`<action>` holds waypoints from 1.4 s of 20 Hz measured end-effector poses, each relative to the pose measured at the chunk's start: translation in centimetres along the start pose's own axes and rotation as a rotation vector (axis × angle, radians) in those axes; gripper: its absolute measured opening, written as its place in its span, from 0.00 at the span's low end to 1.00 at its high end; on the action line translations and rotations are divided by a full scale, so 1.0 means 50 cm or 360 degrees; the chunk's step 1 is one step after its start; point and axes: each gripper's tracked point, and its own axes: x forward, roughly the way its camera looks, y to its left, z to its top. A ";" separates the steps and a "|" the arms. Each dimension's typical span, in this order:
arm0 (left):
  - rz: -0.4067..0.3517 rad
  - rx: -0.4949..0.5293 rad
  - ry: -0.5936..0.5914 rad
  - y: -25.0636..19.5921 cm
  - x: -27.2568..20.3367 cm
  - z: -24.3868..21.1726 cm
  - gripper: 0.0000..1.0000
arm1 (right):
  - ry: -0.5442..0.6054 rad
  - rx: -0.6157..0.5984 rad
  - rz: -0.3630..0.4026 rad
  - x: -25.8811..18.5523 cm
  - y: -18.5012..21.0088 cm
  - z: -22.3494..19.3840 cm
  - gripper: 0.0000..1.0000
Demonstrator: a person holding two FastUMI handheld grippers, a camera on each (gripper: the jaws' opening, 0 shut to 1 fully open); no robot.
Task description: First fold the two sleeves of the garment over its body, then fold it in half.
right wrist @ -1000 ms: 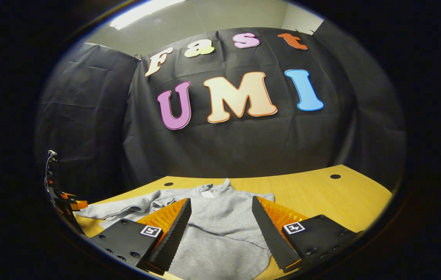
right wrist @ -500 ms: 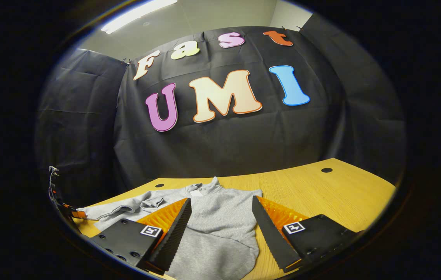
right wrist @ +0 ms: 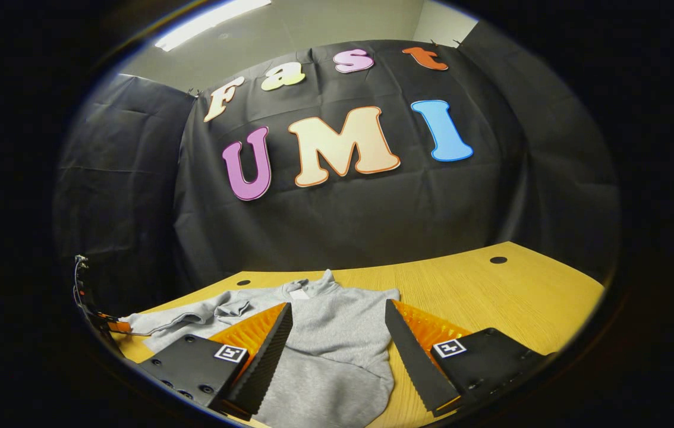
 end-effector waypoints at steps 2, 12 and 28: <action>-0.0040 0.0009 0.0028 -0.019 -0.001 -0.005 0.64 | 0.0008 0.0005 0.0011 0.002 0.004 -0.003 0.97; -0.0008 0.0023 0.0084 -0.050 0.000 0.005 0.02 | 0.0013 0.0016 -0.0002 0.003 -0.008 -0.006 0.97; -0.0388 0.0077 -0.0128 -0.302 0.015 0.202 0.00 | 0.0084 0.0034 0.0001 0.011 -0.012 -0.034 0.97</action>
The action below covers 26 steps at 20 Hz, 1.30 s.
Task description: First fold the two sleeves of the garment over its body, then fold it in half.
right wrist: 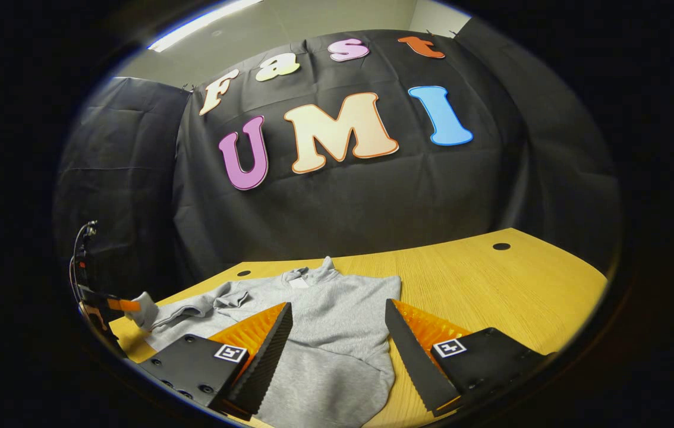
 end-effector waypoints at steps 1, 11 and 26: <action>-0.0065 0.0025 -0.0029 -0.041 0.012 0.023 0.00 | -0.0005 0.0000 -0.0002 -0.001 -0.001 0.002 0.97; -0.0673 0.0152 -0.0179 -0.468 0.074 0.163 0.00 | -0.0032 0.0029 -0.0051 -0.018 -0.039 0.023 0.97; -0.0996 0.0317 0.0019 -0.870 0.157 0.072 0.01 | 0.0014 0.0043 -0.0122 -0.008 -0.090 0.014 0.97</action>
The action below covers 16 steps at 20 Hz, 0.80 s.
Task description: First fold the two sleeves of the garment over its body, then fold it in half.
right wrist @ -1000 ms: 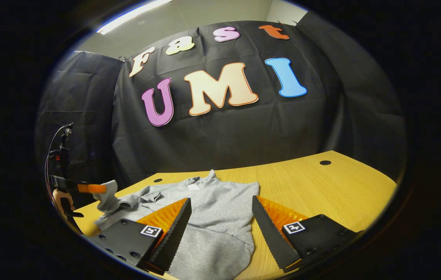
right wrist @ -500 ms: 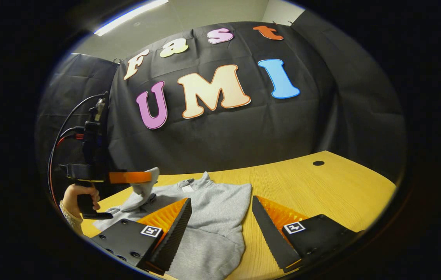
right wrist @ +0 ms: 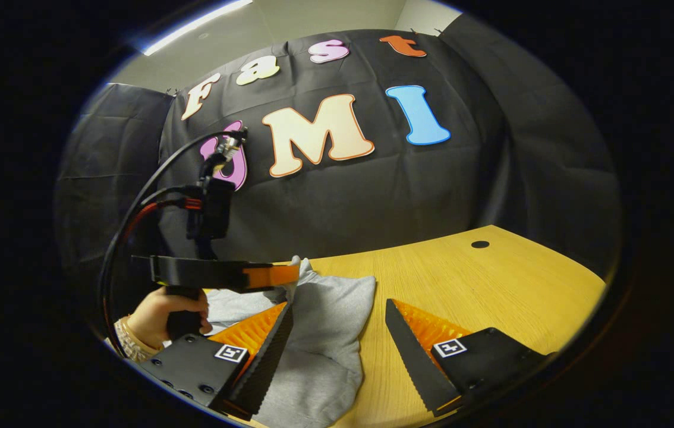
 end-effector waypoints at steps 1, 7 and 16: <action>0.0004 -0.0003 0.0023 -0.005 0.016 -0.014 0.00 | 0.0001 0.0004 -0.0005 0.002 -0.005 -0.002 0.98; -0.0106 -0.0092 0.0087 -0.046 0.034 -0.048 0.11 | 0.0009 0.0001 -0.0022 0.004 -0.022 -0.007 0.97; 0.0046 -0.0031 -0.0063 0.035 -0.031 0.014 0.94 | 0.0045 -0.0007 -0.0008 0.016 -0.015 -0.022 0.97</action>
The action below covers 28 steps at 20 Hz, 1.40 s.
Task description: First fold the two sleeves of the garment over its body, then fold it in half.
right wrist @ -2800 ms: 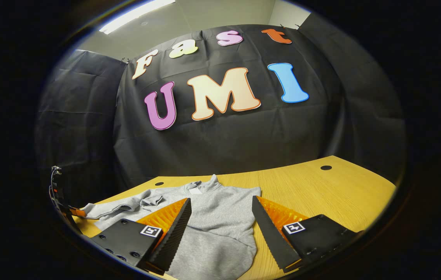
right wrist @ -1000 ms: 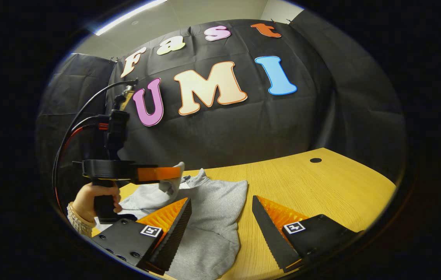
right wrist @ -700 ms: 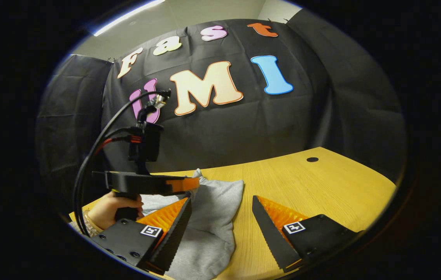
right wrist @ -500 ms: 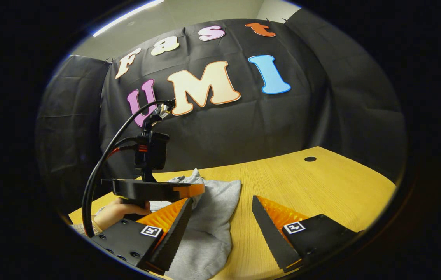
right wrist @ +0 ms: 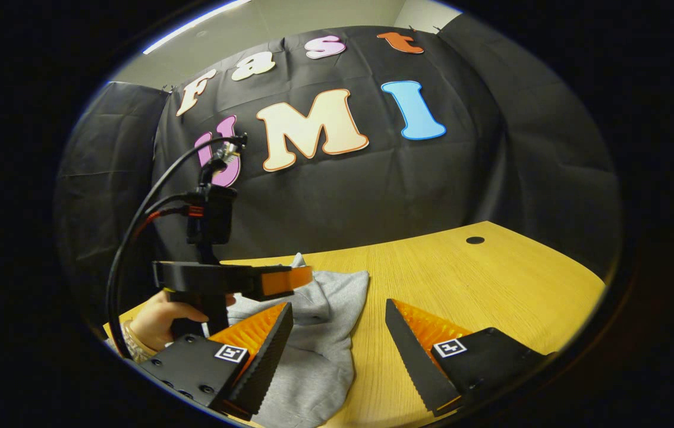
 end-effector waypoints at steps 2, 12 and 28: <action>0.0033 -0.0002 -0.0018 0.033 -0.039 0.011 0.94 | 0.0019 0.0000 0.0016 0.002 0.010 -0.008 0.97; 0.0258 0.0091 0.0082 0.260 -0.303 -0.055 0.94 | 0.0109 -0.0089 0.0121 -0.024 0.087 -0.043 0.97; 0.0495 0.0007 0.0475 0.397 -0.585 -0.332 0.95 | 0.0456 -0.0156 0.0112 -0.114 0.127 -0.213 0.97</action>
